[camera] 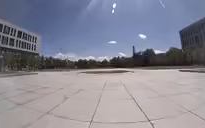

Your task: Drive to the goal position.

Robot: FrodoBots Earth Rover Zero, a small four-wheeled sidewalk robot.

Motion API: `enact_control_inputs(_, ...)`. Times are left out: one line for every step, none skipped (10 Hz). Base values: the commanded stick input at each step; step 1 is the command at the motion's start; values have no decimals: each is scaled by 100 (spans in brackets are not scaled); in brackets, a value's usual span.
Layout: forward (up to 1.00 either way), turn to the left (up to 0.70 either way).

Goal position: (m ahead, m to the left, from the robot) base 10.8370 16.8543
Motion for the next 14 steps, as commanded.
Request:
enact_control_inputs(47,0)
enact_control_inputs(49,0)
enact_control_inputs(48,0)
enact_control_inputs(47,0)
enact_control_inputs(48,0)
enact_control_inputs(48,0)
enact_control_inputs(48,0)
enact_control_inputs(48,0)
enact_control_inputs(48,0)
enact_control_inputs(48,0)
enact_control_inputs(48,0)
enact_control_inputs(48,0)
enact_control_inputs(48,0)
enact_control_inputs(47,0)
